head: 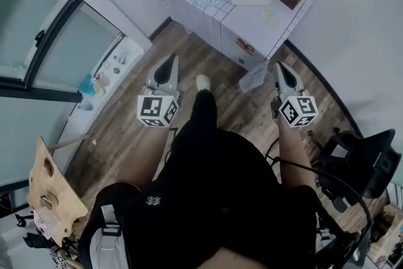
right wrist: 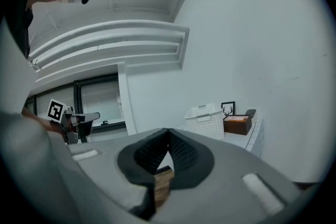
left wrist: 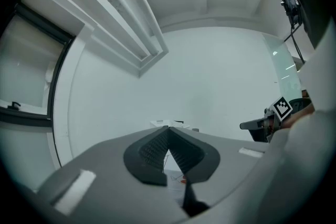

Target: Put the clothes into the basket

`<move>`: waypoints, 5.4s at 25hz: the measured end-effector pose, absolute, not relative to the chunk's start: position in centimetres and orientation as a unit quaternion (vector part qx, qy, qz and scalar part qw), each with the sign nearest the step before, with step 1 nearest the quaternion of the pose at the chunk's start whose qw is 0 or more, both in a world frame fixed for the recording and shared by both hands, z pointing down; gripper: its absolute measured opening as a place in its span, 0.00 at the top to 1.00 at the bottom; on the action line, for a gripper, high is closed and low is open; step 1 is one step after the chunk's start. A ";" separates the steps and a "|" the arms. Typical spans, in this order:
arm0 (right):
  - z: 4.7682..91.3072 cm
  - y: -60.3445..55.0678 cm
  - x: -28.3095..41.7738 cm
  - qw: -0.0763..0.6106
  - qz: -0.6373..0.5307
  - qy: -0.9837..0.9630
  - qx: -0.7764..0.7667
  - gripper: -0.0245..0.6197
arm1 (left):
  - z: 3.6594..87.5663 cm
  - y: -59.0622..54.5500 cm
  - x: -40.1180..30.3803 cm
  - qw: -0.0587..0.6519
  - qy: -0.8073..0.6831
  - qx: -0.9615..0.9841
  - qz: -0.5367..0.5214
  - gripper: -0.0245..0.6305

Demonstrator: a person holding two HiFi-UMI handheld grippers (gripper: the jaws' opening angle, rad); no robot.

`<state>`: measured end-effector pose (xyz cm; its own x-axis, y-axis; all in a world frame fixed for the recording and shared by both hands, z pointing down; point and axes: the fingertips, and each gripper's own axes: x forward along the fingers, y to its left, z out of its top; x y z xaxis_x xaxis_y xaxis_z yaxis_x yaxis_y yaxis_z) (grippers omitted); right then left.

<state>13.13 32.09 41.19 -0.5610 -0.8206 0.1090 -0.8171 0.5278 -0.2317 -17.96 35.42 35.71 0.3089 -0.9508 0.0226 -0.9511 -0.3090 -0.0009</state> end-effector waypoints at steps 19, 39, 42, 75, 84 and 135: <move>40.5 7.1 13.5 -0.012 -0.130 0.817 -0.561 0.96 | 39.2 4.6 -17.8 0.033 -0.502 0.864 0.025 0.95; 39.2 -10.5 12.6 -0.031 -0.092 0.782 -0.615 0.96 | 44.2 -15.0 -16.4 0.076 -0.424 0.901 0.059 0.95; 40.1 -11.8 11.7 -0.055 -0.075 0.794 -0.601 0.96 | 45.1 -15.5 -15.9 0.087 -0.420 0.901 0.064 0.95; 49.2 -15.7 15.6 -0.181 -0.042 0.807 -0.560 0.96 | 65.5 -20.4 -11.0 0.132 -0.400 0.874 0.242 0.31; 49.7 -15.9 15.2 -0.175 -0.057 0.808 -0.560 0.96 | 66.9 -21.0 -11.1 0.170 -0.408 0.861 0.253 0.47; 36.2 -15.3 11.3 -0.051 -0.029 0.852 -0.521 0.96 | 42.1 -21.1 -17.0 0.080 -0.515 0.848 0.099 0.85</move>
